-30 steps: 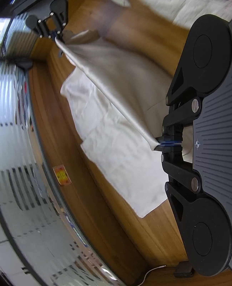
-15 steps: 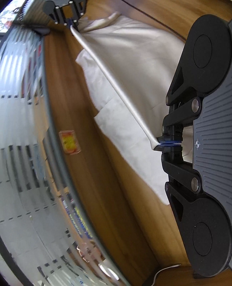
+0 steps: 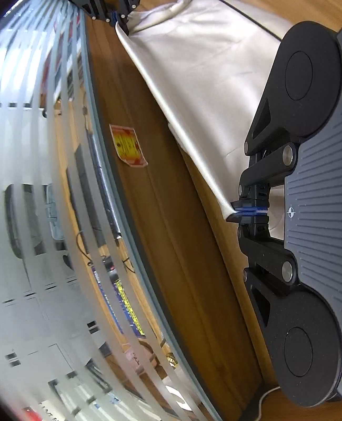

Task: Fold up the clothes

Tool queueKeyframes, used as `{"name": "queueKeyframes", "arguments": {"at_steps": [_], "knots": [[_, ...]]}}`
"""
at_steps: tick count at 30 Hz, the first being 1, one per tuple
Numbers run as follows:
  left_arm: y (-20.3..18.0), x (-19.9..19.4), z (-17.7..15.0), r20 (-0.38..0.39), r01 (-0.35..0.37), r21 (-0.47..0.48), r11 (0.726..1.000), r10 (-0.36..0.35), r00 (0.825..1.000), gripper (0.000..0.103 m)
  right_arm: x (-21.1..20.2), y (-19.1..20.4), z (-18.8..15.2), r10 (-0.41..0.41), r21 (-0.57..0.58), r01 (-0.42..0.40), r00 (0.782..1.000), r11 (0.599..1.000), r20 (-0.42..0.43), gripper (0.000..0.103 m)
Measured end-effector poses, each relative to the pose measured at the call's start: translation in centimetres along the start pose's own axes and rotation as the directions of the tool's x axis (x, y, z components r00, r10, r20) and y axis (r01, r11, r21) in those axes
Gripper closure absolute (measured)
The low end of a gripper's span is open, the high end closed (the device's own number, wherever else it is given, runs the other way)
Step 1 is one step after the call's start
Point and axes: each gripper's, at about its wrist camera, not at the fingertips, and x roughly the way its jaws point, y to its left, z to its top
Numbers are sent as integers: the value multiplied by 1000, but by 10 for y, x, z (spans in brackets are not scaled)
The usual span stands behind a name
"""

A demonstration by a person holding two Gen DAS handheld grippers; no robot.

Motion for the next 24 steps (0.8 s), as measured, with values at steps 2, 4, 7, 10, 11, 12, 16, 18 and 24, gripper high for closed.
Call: {"name": "queueKeyframes", "arguments": {"at_steps": [2, 4, 7, 10, 11, 12, 16, 18, 24], "knots": [[1, 13, 1, -30, -6, 0, 1000, 6, 1000, 98, 8, -2, 1, -6, 3, 6, 1000, 1000, 3, 89], [4, 20, -1, -48, -9, -25, 1000, 8, 999, 89, 12, -4, -1, -12, 21, 12, 1000, 1000, 13, 78], [13, 20, -7, -61, 6, -121, 993, -14, 998, 86, 6, -4, -7, -38, 60, 35, 998, 998, 44, 66], [25, 12, -20, -70, 25, -248, 968, -44, 997, 86, -9, 0, -14, -78, 100, 70, 994, 993, 75, 59], [28, 7, -26, -70, 26, -286, 958, -48, 996, 86, -16, 2, -17, -81, 117, 71, 993, 991, 80, 59], [30, 3, -32, -70, 27, -322, 946, -52, 996, 85, -22, 5, -19, -84, 134, 72, 993, 988, 86, 58], [28, -11, -57, -72, 15, -418, 908, -50, 996, 77, -44, 16, -26, -74, 199, 53, 992, 979, 99, 57], [23, -18, -68, -76, 7, -448, 894, -46, 996, 77, -53, 26, -29, -54, 235, 28, 993, 972, 105, 57], [-5, -44, -96, -85, -14, -488, 873, -31, 996, 76, -64, 67, -29, 31, 291, -66, 992, 954, 122, 58]]}}
